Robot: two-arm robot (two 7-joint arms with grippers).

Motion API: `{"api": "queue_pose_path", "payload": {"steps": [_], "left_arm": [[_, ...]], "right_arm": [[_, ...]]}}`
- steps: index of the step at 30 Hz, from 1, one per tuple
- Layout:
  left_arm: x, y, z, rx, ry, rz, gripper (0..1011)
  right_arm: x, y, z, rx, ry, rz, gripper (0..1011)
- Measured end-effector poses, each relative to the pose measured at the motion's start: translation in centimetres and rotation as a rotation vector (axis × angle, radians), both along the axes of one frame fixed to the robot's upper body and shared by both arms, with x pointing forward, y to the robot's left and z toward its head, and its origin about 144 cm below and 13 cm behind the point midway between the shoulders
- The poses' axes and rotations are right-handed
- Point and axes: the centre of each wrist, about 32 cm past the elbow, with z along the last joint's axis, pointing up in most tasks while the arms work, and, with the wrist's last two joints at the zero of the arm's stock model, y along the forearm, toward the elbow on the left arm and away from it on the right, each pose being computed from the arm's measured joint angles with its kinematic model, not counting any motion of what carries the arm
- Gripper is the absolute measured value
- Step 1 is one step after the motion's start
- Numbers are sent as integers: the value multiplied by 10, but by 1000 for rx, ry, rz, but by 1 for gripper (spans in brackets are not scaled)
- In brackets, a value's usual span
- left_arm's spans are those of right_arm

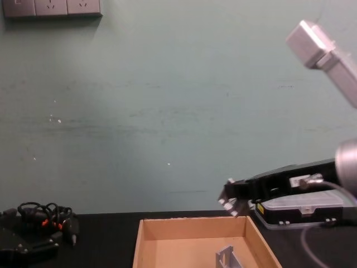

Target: Use one hand to pick up the angle iron from the table and place it into the box.

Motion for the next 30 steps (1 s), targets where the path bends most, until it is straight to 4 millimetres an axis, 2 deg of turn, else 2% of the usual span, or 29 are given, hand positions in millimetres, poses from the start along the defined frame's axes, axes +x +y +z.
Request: {"api": "queue_pose_path", "payload": {"steps": [13,23,30], "left_arm": [[0,0,0,0,0,0,1011],[0,0,0,0,0,0,1011],[0,0,0,0,0,0,1011]], "right_arm": [[33,32,-29,19,77,80,72],[43,49,-43,13,111,112,72],[49,53,-49,2,127,113,72]]}}
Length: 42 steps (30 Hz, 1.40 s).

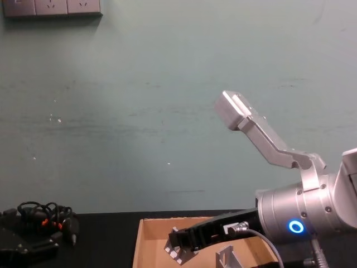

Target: Use one hand to pick up the angle iron from the table and place it into the box.

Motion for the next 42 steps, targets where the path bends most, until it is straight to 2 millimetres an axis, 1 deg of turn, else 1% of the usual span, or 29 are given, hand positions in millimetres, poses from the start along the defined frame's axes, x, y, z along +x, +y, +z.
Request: {"api": "queue_pose_path", "payload": {"steps": [8,18,20,24,26,29,30,31,32,33,35,36,38,39,40,41,42], "left_arm": [[0,0,0,0,0,0,1011],[0,0,0,0,0,0,1011],[0,0,0,0,0,0,1011],[0,0,0,0,0,0,1011],[0,0,0,0,0,0,1011],[0,0,0,0,0,0,1011],[0,0,0,0,0,0,1011],[0,0,0,0,0,0,1012],[0,0,0,0,0,0,1012],[0,0,0,0,0,0,1011],[0,0,0,0,0,0,1011],[0,0,0,0,0,0,1012],[0,0,0,0,0,0,1012],[0,0,0,0,0,0,1011],[0,0,0,0,0,0,1011],[0,0,0,0,0,0,1011],[0,0,0,0,0,0,1011]], "right_arm": [[4,2,-4,-11,10,-2,72],[4,1,-8,-15,28,-14,72],[4,1,-8,-16,29,-17,86],[3,1,-9,-17,34,-31,198],[3,1,-9,-20,37,-37,273],[2,1,-8,-23,34,-41,330],[2,1,-8,-23,32,-42,392],[1,1,-7,-23,29,-43,400],[1,0,-6,-21,25,-45,430],[-1,-1,-5,-18,17,-52,488],[-2,-3,-3,-13,6,-57,530],[-5,-6,-1,-7,-8,-63,592],[-7,-9,2,-2,-23,-69,632],[-10,-13,5,2,-37,-73,691],[-12,-15,7,4,-45,-75,691],[-16,-18,9,10,-63,-78,731],[-18,-20,10,11,-72,-78,746]]}}
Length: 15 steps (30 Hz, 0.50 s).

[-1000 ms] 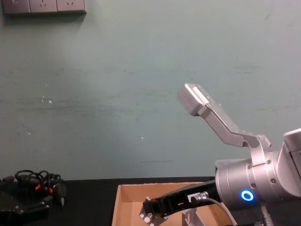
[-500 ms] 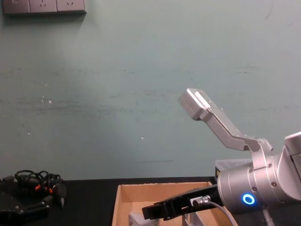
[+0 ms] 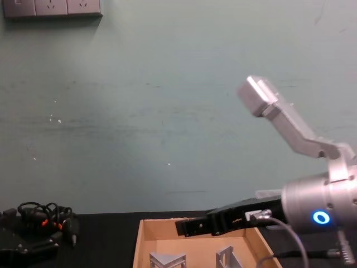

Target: Use one hand to pick up the angle iron from the table and place it into the box.

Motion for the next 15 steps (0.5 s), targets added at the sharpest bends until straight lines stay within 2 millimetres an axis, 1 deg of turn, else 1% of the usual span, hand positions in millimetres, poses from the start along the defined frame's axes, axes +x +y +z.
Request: {"api": "queue_pose_path", "payload": {"steps": [1,3,4,8,10,13,15], "left_arm": [[0,0,0,0,0,0,1011],[0,0,0,0,0,0,1011],[0,0,0,0,0,0,1011],[0,0,0,0,0,0,1011],[0,0,0,0,0,0,1011],[0,0,0,0,0,0,1011],[0,0,0,0,0,0,1011]], "right_arm": [[0,0,0,0,0,0,799],[-8,-7,4,3,-40,3,844],[-13,-12,5,-1,-69,8,898],[-26,-26,8,-17,-140,46,986],[-34,-36,8,-4,-157,75,1004],[-44,-47,9,8,-164,102,1004],[-49,-51,9,6,-165,115,1004]]}}
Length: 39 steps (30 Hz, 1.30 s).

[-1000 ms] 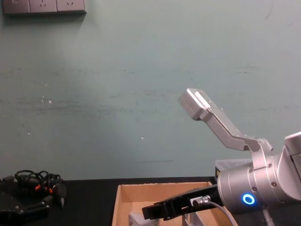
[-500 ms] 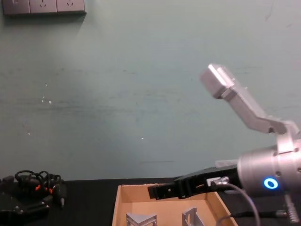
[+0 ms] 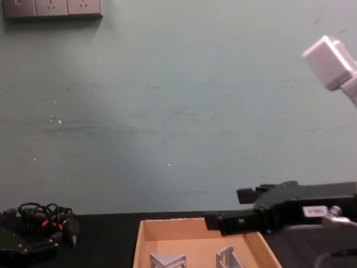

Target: Use one hand to pick up the angle iron from the table and place it into the box.

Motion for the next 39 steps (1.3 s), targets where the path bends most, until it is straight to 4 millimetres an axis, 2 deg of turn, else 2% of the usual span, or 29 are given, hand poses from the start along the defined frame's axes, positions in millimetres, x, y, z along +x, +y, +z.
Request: {"api": "queue_pose_path", "payload": {"steps": [11,17,27,39], "left_arm": [[0,0,0,0,0,0,1011],[0,0,0,0,0,0,1011],[0,0,0,0,0,0,1011],[0,0,0,0,0,0,1011]], "right_arm": [[-22,-17,-3,-37,16,181,1004],[-28,-23,-16,-67,85,255,1004],[-24,-20,-40,-138,199,342,1004],[-11,-8,-54,-170,234,386,1004]]}}
